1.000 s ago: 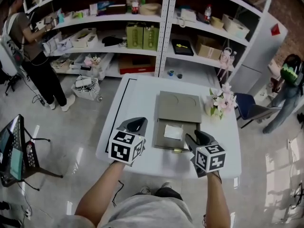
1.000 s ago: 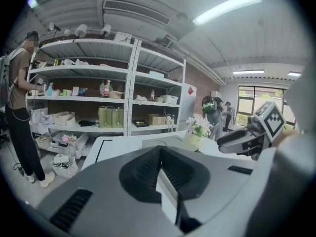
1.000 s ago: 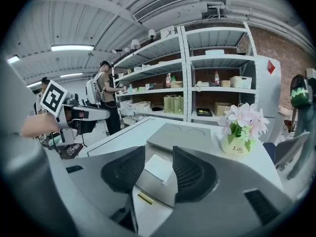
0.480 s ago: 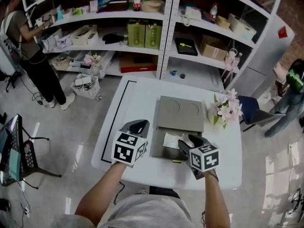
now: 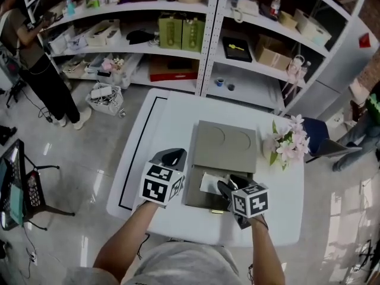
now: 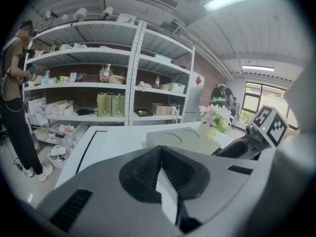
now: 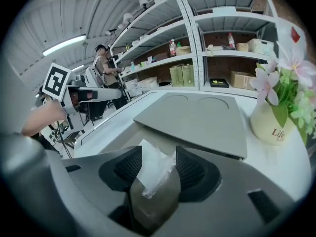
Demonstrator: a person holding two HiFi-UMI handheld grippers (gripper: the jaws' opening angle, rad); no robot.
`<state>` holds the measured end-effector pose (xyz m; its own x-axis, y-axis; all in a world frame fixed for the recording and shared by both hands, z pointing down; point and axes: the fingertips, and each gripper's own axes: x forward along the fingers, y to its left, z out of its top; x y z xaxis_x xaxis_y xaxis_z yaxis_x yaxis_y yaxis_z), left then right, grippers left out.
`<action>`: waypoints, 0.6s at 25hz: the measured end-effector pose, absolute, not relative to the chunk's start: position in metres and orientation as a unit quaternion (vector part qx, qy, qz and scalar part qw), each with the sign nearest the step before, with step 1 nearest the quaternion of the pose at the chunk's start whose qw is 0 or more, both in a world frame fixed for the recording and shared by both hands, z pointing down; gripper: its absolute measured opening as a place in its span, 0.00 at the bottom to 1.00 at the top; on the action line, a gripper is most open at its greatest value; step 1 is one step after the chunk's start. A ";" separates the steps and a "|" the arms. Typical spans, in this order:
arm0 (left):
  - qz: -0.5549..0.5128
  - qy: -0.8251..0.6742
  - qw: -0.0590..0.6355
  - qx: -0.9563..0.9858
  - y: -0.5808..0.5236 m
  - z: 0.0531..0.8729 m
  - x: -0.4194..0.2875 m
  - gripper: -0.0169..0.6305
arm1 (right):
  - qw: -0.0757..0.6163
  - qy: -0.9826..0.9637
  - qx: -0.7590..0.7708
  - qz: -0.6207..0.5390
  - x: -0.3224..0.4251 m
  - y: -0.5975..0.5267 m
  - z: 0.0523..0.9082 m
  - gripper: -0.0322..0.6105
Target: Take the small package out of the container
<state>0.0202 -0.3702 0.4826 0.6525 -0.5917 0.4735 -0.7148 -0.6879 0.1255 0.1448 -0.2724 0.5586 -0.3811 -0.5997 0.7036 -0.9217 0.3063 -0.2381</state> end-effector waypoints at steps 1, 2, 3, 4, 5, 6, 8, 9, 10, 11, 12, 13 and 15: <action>0.204 -0.364 0.154 0.895 -0.373 0.485 0.022 0.03 | 0.255 -0.767 0.493 0.322 0.145 -0.274 0.562 0.39; 0.205 -0.364 0.156 0.895 -0.375 0.488 0.023 0.03 | 0.258 -0.766 0.491 0.326 0.146 -0.275 0.566 0.39; 0.207 -0.364 0.158 0.894 -0.377 0.490 0.025 0.03 | 0.260 -0.765 0.489 0.330 0.147 -0.276 0.569 0.39; 0.208 -0.363 0.159 0.894 -0.378 0.492 0.026 0.03 | 0.261 -0.764 0.488 0.332 0.148 -0.277 0.571 0.39; 0.210 -0.363 0.161 0.893 -0.380 0.494 0.028 0.03 | 0.261 -0.764 0.486 0.335 0.148 -0.278 0.572 0.39; 0.212 -0.362 0.162 0.893 -0.381 0.497 0.029 0.03 | 0.261 -0.764 0.484 0.337 0.148 -0.279 0.572 0.38; 0.216 -0.361 0.165 0.892 -0.383 0.500 0.030 0.03 | 0.263 -0.764 0.480 0.342 0.148 -0.281 0.575 0.38; 0.217 -0.361 0.166 0.892 -0.384 0.502 0.030 0.03 | 0.266 -0.764 0.477 0.343 0.147 -0.281 0.577 0.37; 0.217 -0.361 0.167 0.891 -0.384 0.503 0.030 0.03 | 0.270 -0.764 0.474 0.344 0.147 -0.281 0.579 0.36; 0.218 -0.362 0.168 0.891 -0.385 0.504 0.030 0.03 | 0.273 -0.764 0.472 0.345 0.146 -0.281 0.580 0.36; 0.218 -0.362 0.169 0.890 -0.385 0.504 0.030 0.03 | 0.275 -0.764 0.469 0.346 0.146 -0.281 0.581 0.35; 0.218 -0.363 0.169 0.890 -0.386 0.505 0.030 0.03 | 0.276 -0.765 0.468 0.347 0.145 -0.280 0.582 0.34; 0.219 -0.365 0.170 0.889 -0.387 0.505 0.028 0.03 | 0.276 -0.766 0.465 0.348 0.143 -0.281 0.584 0.32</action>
<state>0.0283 -0.3873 0.5049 0.6377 -0.5745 0.5131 -0.7235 -0.6753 0.1431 0.1435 -0.2808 0.5835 -0.4153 -0.5206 0.7460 -0.9043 0.3253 -0.2764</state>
